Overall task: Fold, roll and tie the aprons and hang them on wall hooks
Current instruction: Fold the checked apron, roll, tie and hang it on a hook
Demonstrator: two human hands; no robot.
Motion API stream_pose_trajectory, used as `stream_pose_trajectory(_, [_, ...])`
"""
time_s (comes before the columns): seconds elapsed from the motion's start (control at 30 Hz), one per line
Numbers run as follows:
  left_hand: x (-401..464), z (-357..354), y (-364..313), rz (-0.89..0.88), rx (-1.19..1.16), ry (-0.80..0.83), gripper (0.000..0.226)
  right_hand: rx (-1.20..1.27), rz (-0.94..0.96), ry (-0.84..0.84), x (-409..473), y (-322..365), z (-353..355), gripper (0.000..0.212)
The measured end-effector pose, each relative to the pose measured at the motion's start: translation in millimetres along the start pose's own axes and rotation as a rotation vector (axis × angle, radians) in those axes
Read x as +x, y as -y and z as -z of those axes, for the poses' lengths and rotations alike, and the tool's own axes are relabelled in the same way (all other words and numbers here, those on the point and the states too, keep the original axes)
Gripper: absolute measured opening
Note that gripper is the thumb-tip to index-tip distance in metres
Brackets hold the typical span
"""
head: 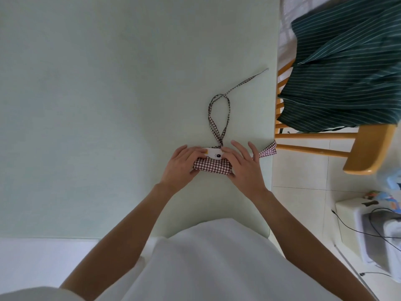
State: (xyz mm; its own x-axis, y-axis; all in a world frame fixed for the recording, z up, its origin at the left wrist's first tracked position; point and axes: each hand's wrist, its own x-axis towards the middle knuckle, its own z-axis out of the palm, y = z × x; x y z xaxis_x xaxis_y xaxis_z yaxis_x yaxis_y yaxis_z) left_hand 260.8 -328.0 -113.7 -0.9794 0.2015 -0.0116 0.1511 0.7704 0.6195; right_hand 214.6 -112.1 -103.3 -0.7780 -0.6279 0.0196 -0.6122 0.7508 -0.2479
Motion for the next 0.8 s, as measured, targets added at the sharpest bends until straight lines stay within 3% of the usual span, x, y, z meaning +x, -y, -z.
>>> stream_pose_trajectory(0.17, [10, 3, -1, 0.103, -0.064, 0.058, 0.04, 0.162, -0.181, 0.036, 5, -2, -5, 0.052])
stream_pose_trajectory(0.27, [13, 6, -3, 0.129, -0.086, 0.018, 0.029, 0.278, -0.282, -0.05, 8, 2, -1, 0.037])
stream_pose_trajectory(0.33, [12, 14, -11, 0.294, -0.321, -0.047, 0.028, 0.413, -0.356, -0.093, 13, 9, 15, 0.027])
stream_pose_trajectory(0.43, [18, 38, -33, 0.553, -0.896, -0.172, 0.014, 0.781, -0.526, -0.048, 24, 23, 56, 0.022])
stream_pose_trajectory(0.53, [30, 53, -47, 0.586, -1.3, -0.137, 0.029, 1.037, -0.722, -0.007, 36, 31, 91, 0.012])
stream_pose_trajectory(0.67, [34, 55, -68, 0.468, -1.121, 0.155, 0.03, 1.274, -0.862, -0.015, 43, 32, 115, 0.014])
stream_pose_trajectory(0.8, [30, 49, -87, 0.401, -0.919, 0.022, 0.011, 1.23, -0.898, -0.054, 40, 29, 118, 0.011])
